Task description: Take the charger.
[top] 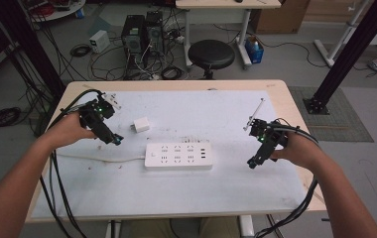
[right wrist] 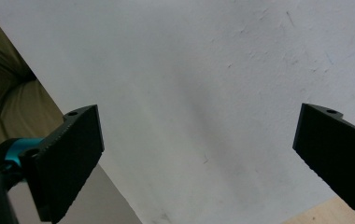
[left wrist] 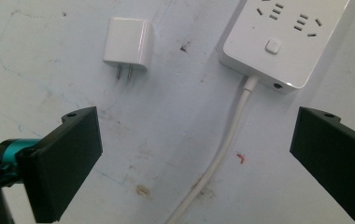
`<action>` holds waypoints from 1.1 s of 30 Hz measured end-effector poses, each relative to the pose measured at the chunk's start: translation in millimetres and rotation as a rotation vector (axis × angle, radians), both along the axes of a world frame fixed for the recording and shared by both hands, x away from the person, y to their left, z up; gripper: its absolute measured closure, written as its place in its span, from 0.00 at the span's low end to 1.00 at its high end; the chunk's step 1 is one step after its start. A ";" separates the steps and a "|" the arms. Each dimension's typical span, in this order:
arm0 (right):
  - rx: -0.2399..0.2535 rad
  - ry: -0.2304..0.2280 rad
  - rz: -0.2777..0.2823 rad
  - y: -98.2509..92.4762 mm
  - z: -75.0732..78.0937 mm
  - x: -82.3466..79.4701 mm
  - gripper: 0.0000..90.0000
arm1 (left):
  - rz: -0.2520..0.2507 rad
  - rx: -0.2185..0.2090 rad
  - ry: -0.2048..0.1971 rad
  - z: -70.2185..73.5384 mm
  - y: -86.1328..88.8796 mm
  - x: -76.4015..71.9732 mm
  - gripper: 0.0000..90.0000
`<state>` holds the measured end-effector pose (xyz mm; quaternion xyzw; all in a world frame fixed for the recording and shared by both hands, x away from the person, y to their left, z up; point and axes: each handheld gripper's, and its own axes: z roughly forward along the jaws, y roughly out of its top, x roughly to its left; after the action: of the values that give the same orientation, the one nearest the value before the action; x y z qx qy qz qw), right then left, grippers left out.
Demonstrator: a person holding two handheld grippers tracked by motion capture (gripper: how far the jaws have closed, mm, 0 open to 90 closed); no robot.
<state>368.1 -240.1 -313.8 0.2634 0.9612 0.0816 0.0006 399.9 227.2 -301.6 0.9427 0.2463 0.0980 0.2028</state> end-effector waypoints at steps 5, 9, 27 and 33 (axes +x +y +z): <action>0.015 -0.004 -0.010 -1.1 3.2 1.7 0.01 | 0.006 -0.013 0.014 1.2 -2.4 -0.1 0.02; 0.012 -0.013 0.002 -4.9 3.1 1.9 0.01 | -0.001 0.007 0.015 2.5 -4.7 -2.5 0.02; 0.026 -0.021 0.005 -7.9 8.8 -2.4 0.01 | 0.055 0.004 -0.004 9.9 -3.0 -11.4 0.02; 0.024 -0.019 0.019 -8.1 7.8 -1.4 0.01 | 0.056 0.007 -0.032 8.0 -5.9 -7.2 0.02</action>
<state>366.7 -248.2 -306.0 0.2533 0.9626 0.0958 0.0056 392.7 221.3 -293.7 0.9344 0.2691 0.1198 0.2006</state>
